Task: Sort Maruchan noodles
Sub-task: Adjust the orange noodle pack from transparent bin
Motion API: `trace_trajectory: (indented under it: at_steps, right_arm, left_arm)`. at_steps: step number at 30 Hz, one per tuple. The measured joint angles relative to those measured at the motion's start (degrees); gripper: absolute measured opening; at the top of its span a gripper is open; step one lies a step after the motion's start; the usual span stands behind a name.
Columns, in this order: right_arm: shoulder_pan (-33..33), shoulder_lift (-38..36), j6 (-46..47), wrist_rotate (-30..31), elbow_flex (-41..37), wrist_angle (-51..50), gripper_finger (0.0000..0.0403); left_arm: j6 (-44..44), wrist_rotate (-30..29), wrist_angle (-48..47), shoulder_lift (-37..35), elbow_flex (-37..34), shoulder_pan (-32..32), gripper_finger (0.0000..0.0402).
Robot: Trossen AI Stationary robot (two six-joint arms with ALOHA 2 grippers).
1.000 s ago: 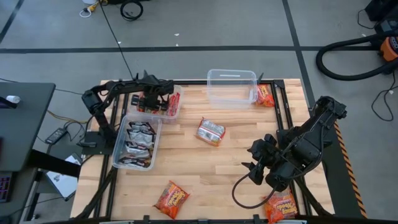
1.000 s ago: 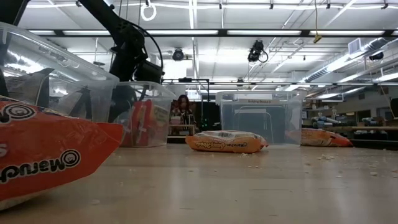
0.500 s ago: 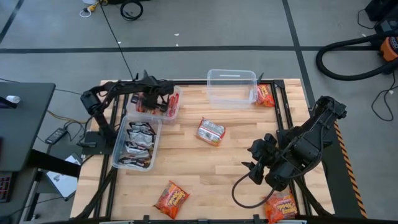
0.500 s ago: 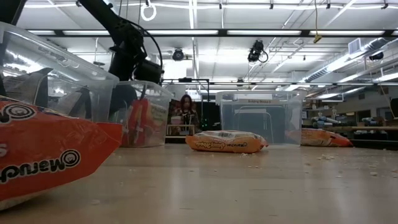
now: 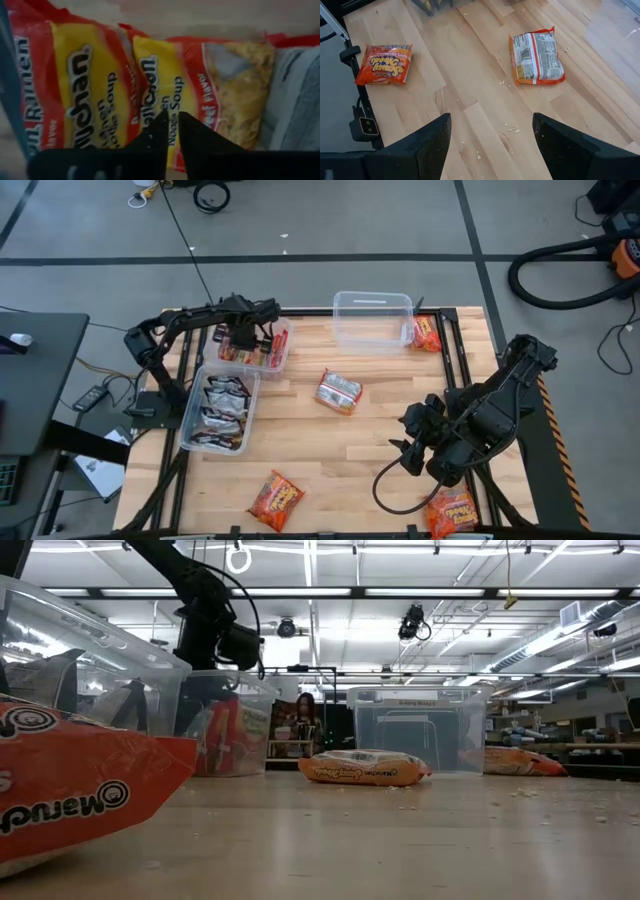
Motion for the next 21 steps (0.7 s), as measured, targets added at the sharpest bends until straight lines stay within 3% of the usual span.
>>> trace_trajectory:
  at_steps: [12, 17, 21]
  right_arm:
    - [-0.4, 0.0, 1.8, 1.0, 0.0, 0.1, 0.0284]
    - [-0.4, 0.0, 2.0, 0.9, 0.0, 0.3, 0.0284]
    - [-0.7, 0.0, 2.2, 0.7, 0.0, 0.3, 0.0284]
  left_arm:
    - [-1.4, 4.0, -1.9, 4.2, 0.0, 4.8, 0.0185]
    - [1.3, 3.8, 0.5, 4.5, 0.0, 6.3, 0.0197]
    - [2.6, 6.0, 2.0, 4.9, -0.5, 7.8, 0.0185]
